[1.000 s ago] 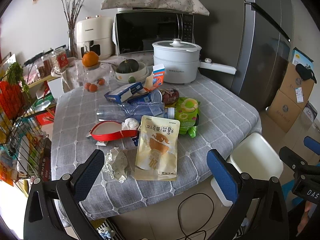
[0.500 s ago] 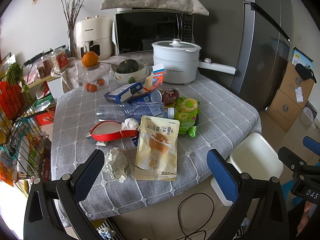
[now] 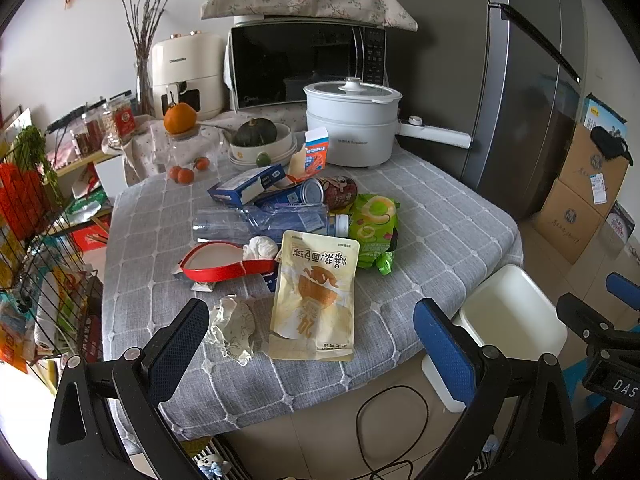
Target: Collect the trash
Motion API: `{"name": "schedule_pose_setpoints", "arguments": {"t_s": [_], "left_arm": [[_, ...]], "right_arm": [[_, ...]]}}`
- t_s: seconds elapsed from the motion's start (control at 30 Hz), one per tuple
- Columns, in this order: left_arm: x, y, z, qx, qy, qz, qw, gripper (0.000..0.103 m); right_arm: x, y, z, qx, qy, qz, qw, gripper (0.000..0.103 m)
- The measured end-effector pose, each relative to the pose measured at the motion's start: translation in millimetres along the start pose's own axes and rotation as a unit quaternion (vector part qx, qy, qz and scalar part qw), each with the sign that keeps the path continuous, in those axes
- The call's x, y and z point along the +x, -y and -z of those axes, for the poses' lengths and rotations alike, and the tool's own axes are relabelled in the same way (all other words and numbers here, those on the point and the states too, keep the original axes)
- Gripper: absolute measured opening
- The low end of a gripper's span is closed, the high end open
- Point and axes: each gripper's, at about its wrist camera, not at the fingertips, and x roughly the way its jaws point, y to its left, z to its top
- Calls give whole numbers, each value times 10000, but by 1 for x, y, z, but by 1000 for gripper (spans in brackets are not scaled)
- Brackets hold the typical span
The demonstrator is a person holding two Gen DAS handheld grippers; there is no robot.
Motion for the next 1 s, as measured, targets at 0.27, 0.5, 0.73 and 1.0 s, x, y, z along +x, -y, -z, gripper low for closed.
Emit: {"name": "schedule_pose_setpoints", "arguments": {"t_s": [0.27,0.5,0.73,1.0], "left_arm": [[0,0,-1,-22,2,12,10000,103],[1,2,-1,-8,5,2,10000,103],[0,3,-1,-1,6,6,10000,103],[0,2,-1,-8,-6,-1,10000,103]], "right_arm": [[0,0,0,-2,-4,2,10000,103],[1,0,0,2,-15,-9,10000,103],[1,0,0,3,-21,-9,10000,103],[4,0,1,-8,-59,0,10000,103]]}}
